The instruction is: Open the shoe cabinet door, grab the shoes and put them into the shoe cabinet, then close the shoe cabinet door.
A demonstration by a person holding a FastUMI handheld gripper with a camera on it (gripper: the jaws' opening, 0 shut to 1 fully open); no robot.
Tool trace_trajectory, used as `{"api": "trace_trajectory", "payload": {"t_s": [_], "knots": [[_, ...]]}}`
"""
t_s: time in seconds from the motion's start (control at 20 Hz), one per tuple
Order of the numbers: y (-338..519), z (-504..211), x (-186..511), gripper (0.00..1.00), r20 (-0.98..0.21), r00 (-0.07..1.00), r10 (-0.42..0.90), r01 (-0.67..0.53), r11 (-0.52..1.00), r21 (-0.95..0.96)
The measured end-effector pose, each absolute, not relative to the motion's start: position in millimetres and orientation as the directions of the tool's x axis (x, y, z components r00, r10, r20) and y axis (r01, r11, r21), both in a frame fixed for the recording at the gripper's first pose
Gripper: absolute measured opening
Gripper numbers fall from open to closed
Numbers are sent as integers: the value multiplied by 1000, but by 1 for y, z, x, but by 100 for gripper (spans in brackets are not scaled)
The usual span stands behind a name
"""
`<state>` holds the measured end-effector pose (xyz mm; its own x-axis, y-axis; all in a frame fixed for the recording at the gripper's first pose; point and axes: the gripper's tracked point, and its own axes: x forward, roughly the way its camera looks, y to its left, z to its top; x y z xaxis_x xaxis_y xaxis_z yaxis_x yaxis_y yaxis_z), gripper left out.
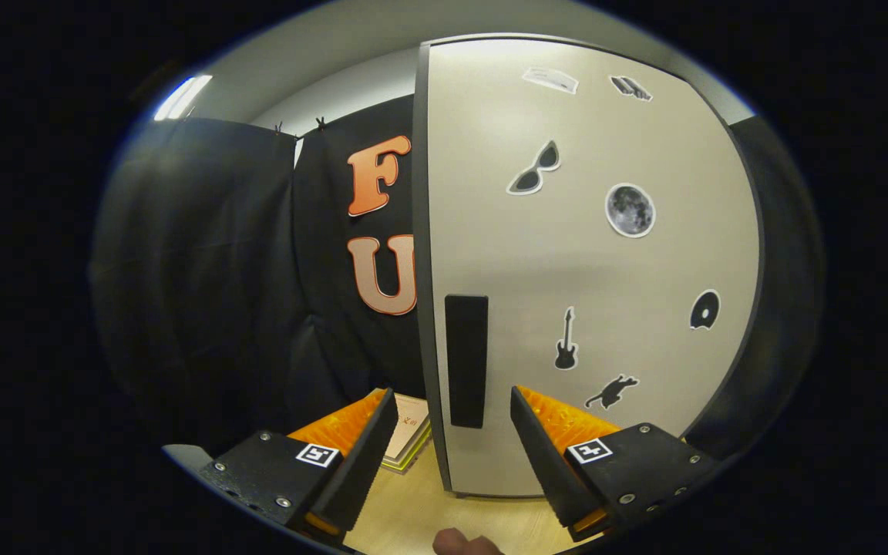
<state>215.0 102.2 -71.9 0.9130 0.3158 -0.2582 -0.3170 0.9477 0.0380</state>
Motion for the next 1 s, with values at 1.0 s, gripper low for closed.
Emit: {"api": "trace_trajectory", "payload": {"t_s": [1.0], "knots": [[-61,3,14,93,-122,986,114,-116,993,-7]]}}
